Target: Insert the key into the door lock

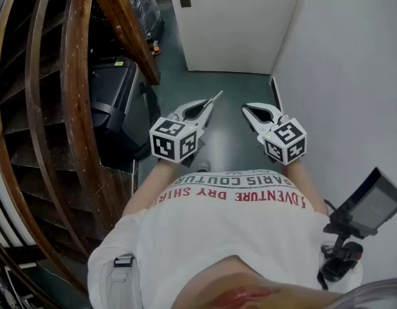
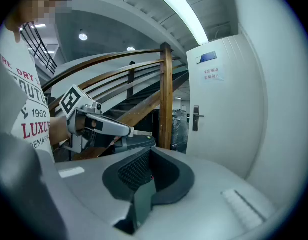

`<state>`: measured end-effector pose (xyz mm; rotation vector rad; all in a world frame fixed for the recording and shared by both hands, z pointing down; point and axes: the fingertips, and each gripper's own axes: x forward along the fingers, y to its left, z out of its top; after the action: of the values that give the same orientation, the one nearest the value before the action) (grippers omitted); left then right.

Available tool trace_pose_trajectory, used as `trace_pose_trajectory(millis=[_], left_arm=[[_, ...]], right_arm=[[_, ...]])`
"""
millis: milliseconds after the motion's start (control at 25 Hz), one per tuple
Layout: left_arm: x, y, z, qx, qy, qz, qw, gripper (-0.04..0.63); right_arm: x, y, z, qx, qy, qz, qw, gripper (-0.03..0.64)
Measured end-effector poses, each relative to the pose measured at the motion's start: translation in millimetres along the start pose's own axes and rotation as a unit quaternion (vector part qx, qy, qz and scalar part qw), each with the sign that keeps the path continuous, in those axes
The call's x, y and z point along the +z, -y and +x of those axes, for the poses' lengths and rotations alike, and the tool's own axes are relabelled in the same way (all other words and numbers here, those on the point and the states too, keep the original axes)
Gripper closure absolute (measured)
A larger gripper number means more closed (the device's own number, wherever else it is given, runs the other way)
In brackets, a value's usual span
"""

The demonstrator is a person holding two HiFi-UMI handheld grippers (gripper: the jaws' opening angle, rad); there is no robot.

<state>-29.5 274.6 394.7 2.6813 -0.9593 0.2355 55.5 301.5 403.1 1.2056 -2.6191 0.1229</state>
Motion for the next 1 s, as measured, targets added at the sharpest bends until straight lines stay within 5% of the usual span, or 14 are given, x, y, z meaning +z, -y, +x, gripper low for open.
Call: trace_pose_trajectory(millis=[1000], left_arm=[[1.9,27.8,28.3,-0.024,-0.011,0.014,0.9996,0.572]], right_arm=[[-5.1,29.2,-23.1,-0.012,0.026,0.032,0.999,0.615]])
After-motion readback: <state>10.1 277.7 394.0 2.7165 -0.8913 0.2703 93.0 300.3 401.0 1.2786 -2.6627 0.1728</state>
